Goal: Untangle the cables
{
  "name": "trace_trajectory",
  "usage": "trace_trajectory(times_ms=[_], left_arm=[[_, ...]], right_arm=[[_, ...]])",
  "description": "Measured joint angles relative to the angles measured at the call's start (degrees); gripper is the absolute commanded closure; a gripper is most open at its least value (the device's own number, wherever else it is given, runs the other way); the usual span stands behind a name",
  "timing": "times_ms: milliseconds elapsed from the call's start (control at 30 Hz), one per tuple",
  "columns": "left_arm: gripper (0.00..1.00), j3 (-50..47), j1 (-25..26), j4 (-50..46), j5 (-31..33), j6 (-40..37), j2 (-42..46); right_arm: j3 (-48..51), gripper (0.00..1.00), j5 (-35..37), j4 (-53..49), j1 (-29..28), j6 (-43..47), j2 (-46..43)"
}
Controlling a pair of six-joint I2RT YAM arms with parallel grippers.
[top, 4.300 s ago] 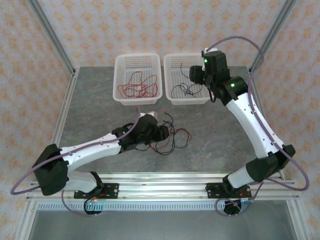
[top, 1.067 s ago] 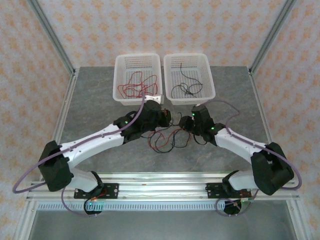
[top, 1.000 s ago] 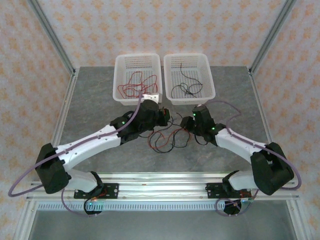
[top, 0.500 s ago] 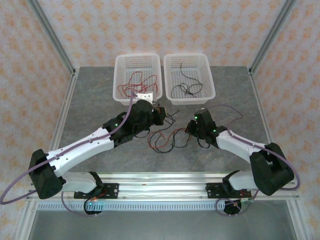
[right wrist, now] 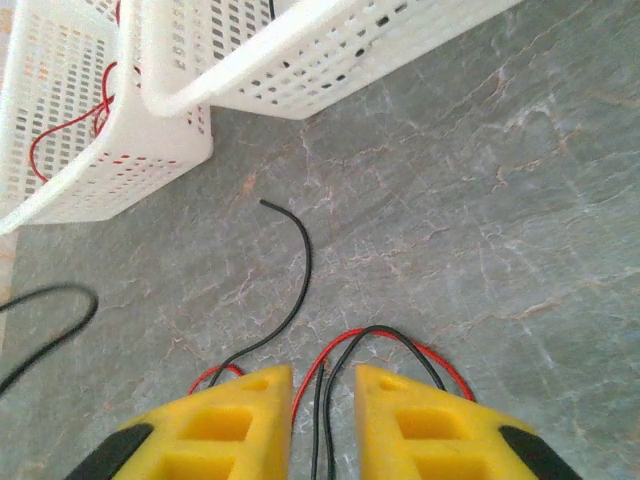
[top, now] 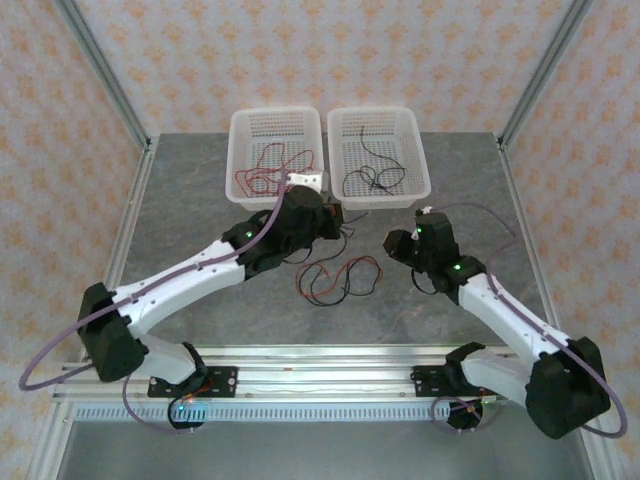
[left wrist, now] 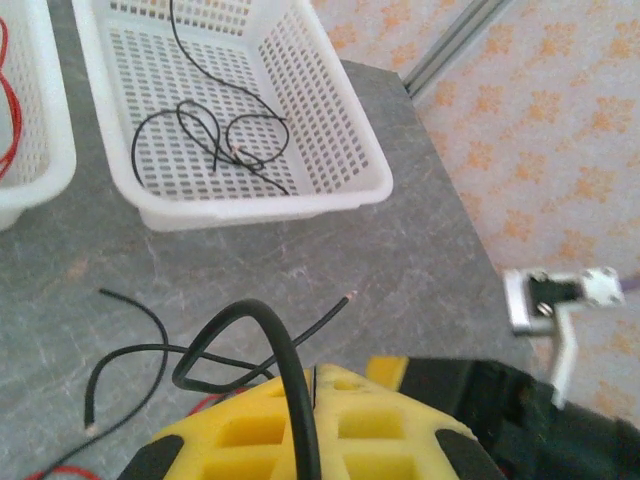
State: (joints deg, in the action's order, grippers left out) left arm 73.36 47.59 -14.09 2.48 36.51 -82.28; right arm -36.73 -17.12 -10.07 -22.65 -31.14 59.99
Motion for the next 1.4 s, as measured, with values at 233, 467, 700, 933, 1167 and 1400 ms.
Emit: trace_trajectory(times_ms=[233, 467, 700, 933, 1167, 1400], left_arm=[[1.00, 14.7, -3.5, -1.0, 1.0, -3.9, -11.6], [1.00, 28.2, -8.5, 0.6, -0.3, -8.5, -24.4], [1.00, 42.2, -11.8, 2.8, -3.8, -11.4, -40.8], [0.91, 59.3, -13.7, -2.3, -6.0, -12.6, -58.0], [0.63, 62.4, -14.6, -9.2, -7.0, -13.6, -62.0], [0.50, 64.4, -14.8, -12.4, -8.0, -15.3, -62.0]], right_arm=[[0.2, 0.74, 0.7, -3.5, 0.0, 0.3, -3.8], [2.8, 0.73, 0.8, -5.6, 0.0, -0.3, -6.3], [3.0, 0.73, 1.3, -7.2, 0.0, -0.3, -8.3], [3.2, 0.72, 2.6, -9.8, 0.0, -0.4, -10.6], [3.2, 0.71, 3.2, -11.0, 0.0, -0.4, -11.5], [3.2, 0.70, 3.2, -11.1, 0.0, -0.4, -11.4]])
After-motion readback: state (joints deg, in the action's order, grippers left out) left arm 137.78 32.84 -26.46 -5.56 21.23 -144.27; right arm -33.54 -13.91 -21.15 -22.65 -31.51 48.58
